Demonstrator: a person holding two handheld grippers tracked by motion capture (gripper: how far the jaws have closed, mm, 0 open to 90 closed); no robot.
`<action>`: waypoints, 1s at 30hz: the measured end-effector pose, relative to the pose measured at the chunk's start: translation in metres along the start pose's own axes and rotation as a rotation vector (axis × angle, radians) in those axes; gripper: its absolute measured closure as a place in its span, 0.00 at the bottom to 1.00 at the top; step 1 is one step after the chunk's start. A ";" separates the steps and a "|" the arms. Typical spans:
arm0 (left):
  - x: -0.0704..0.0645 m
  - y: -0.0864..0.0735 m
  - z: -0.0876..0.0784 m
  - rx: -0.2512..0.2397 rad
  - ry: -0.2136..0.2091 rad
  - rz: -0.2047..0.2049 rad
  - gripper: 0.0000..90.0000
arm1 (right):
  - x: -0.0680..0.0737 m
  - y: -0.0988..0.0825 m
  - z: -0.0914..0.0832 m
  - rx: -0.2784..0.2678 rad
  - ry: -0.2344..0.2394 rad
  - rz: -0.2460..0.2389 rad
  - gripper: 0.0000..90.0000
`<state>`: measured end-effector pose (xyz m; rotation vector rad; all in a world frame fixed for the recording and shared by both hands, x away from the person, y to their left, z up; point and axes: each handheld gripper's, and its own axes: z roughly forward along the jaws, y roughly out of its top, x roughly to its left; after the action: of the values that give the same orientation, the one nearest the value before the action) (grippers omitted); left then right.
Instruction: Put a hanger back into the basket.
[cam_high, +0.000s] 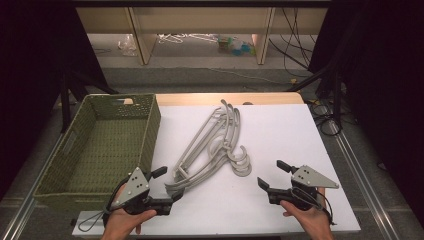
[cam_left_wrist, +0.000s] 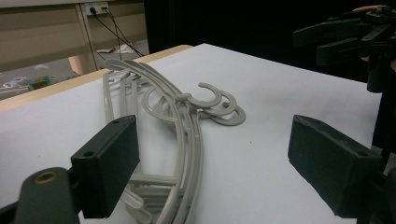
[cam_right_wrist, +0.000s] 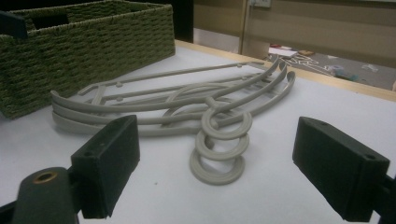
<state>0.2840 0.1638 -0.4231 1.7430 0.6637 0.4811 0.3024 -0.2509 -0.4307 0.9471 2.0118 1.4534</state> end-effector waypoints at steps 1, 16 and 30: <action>-0.002 0.001 0.002 0.000 0.001 -0.016 0.18 | 0.000 0.000 0.000 -0.003 -0.004 0.001 0.18; 0.002 0.004 0.025 0.063 -0.028 -0.015 0.18 | 0.000 -0.001 0.000 0.000 -0.002 0.002 0.18; 0.007 0.006 0.042 0.096 -0.025 -0.002 0.19 | 0.001 -0.001 0.000 0.011 -0.003 0.001 0.18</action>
<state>0.3170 0.1368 -0.4286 1.8354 0.6802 0.4318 0.3020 -0.2505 -0.4314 0.9550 2.0196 1.4419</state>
